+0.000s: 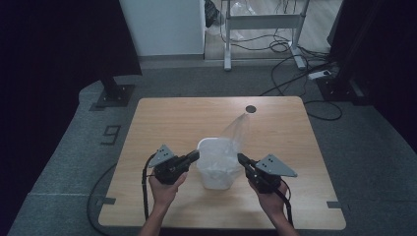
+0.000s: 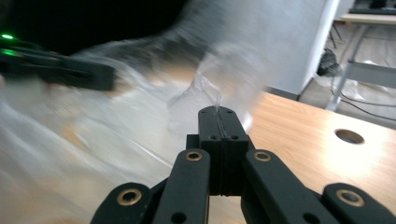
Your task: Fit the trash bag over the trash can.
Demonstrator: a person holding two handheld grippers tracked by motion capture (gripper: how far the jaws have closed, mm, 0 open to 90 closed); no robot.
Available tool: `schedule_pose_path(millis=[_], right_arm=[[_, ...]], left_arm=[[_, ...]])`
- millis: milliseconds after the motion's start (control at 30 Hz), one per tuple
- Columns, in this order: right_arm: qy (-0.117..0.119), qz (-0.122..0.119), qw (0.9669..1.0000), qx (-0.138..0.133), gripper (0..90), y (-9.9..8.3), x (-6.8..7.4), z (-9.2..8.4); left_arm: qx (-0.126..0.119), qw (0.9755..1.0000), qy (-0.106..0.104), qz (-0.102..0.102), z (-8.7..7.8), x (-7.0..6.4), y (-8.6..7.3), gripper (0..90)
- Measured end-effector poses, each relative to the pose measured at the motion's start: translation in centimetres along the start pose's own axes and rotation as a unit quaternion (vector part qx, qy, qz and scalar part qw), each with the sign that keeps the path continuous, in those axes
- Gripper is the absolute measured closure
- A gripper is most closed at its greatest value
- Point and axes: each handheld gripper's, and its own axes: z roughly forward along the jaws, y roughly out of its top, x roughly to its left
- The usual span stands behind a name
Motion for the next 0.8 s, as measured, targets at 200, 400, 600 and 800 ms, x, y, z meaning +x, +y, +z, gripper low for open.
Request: schedule_pose_path(millis=[200,400,600,800], right_arm=[[-0.015,0.013,0.9998,0.004,89.1,-1.0,-1.1,0.0],[-0.023,0.014,0.9996,0.009,89.1,-1.5,-1.2,0.1],[-0.029,0.017,0.9993,0.016,89.1,-1.9,-1.4,0.4],[-0.030,0.019,0.9991,0.022,89.1,-2.5,-1.6,0.8]], left_arm=[[-0.001,0.9999,0.004,-0.014,-0.4,0.9,-0.5,88.9],[0.003,0.9997,0.007,-0.022,-0.6,1.4,-1.0,88.7],[0.007,0.9995,0.010,-0.029,-0.6,1.9,-1.5,88.4],[0.005,0.9995,0.009,-0.031,-0.6,2.4,-2.1,88.4]])
